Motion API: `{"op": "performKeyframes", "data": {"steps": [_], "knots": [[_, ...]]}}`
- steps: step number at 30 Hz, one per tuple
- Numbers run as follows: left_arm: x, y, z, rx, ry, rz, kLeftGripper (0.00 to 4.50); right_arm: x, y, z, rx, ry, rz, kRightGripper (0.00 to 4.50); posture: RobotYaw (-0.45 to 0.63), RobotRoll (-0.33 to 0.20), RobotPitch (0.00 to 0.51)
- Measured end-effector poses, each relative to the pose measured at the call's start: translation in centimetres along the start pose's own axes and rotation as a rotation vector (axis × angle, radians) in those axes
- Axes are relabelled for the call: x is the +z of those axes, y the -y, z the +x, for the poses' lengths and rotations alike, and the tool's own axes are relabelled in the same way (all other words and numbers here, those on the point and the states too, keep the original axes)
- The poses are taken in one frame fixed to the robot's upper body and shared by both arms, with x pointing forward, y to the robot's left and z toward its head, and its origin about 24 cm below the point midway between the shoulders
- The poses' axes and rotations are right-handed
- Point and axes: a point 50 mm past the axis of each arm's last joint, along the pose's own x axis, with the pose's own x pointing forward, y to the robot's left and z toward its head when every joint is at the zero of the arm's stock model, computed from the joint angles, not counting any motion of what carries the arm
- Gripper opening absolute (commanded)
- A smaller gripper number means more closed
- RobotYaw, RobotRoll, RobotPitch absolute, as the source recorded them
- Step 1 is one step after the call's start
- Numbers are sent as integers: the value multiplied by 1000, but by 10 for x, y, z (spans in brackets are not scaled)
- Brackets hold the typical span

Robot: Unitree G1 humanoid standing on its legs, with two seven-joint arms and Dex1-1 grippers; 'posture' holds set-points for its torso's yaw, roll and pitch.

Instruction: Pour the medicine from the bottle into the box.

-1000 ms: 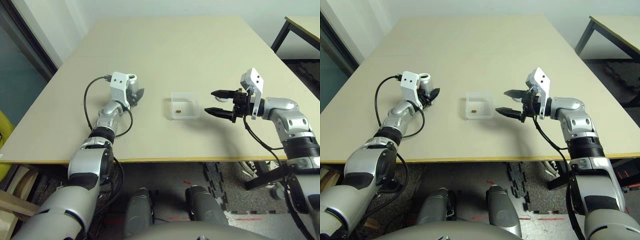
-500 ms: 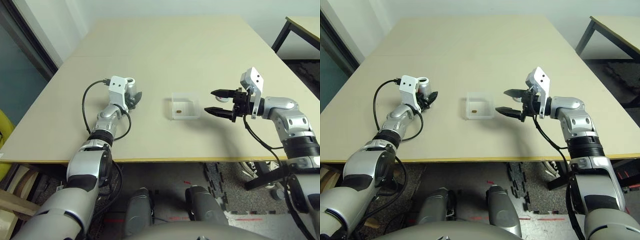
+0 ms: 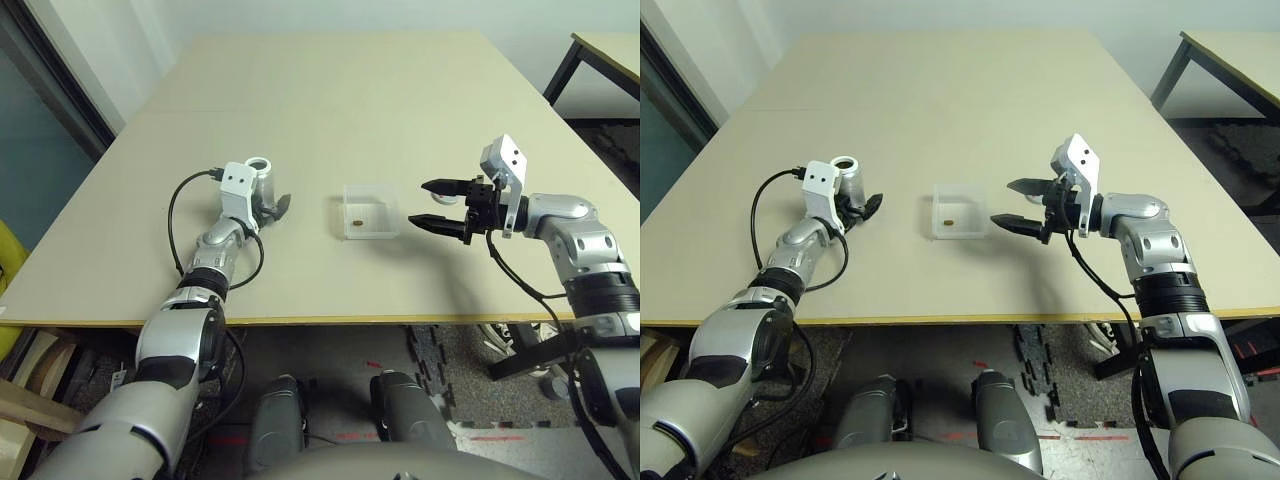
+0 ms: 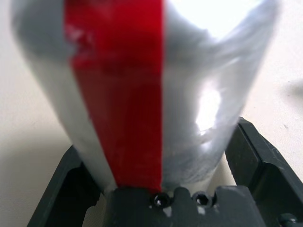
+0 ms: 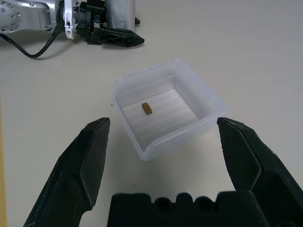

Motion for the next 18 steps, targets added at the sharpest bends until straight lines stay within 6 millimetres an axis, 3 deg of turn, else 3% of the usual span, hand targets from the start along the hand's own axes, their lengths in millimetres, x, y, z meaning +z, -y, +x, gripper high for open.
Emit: {"op": "performKeyframes", "data": {"steps": [18], "knots": [[4, -4, -4, -3, 33, 15, 4471, 0, 2, 6, 8, 7, 0, 4500, -199, 0, 52]]}}
